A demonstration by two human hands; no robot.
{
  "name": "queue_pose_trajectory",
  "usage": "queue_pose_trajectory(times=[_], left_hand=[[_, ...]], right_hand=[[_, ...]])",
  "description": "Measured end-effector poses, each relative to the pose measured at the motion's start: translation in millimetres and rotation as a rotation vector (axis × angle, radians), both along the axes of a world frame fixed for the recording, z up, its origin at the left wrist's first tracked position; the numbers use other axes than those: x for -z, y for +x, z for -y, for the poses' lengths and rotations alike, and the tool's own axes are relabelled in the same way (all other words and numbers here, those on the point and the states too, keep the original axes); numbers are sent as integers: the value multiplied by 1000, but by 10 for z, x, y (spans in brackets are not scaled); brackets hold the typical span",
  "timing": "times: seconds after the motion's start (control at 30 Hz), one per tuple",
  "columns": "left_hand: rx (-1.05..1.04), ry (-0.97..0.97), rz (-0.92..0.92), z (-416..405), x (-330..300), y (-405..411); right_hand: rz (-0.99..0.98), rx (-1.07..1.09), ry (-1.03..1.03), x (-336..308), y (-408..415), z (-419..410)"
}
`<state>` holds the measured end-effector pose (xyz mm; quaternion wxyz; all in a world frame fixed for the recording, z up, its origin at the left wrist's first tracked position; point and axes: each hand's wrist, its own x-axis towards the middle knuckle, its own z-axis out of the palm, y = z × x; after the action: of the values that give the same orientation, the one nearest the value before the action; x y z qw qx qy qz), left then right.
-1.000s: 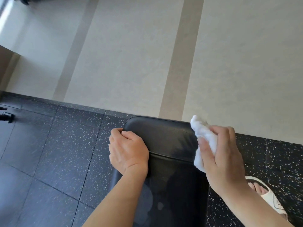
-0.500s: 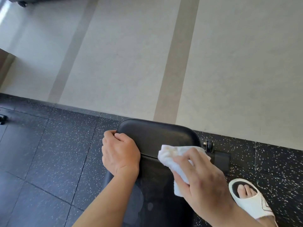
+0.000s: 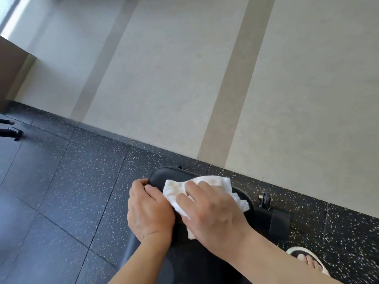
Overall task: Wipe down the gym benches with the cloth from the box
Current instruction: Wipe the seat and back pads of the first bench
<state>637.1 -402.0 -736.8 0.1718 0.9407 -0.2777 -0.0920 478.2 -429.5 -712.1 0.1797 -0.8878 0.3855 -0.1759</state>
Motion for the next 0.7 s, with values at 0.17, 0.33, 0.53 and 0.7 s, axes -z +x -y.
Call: queue_pose_trajectory(times=[0.17, 0.33, 0.53, 0.7], left_hand=[[-1, 10, 22, 11, -3, -20], [-24, 0, 4, 21, 1, -24], [-22, 6, 14, 19, -11, -30], [-10, -7, 14, 0, -11, -23]], right_hand=[[15, -57, -67, 76, -605, -112], [75, -45, -86, 145, -460, 57], [134, 132, 87, 173, 57, 420], [147, 133, 27, 223, -37, 307]])
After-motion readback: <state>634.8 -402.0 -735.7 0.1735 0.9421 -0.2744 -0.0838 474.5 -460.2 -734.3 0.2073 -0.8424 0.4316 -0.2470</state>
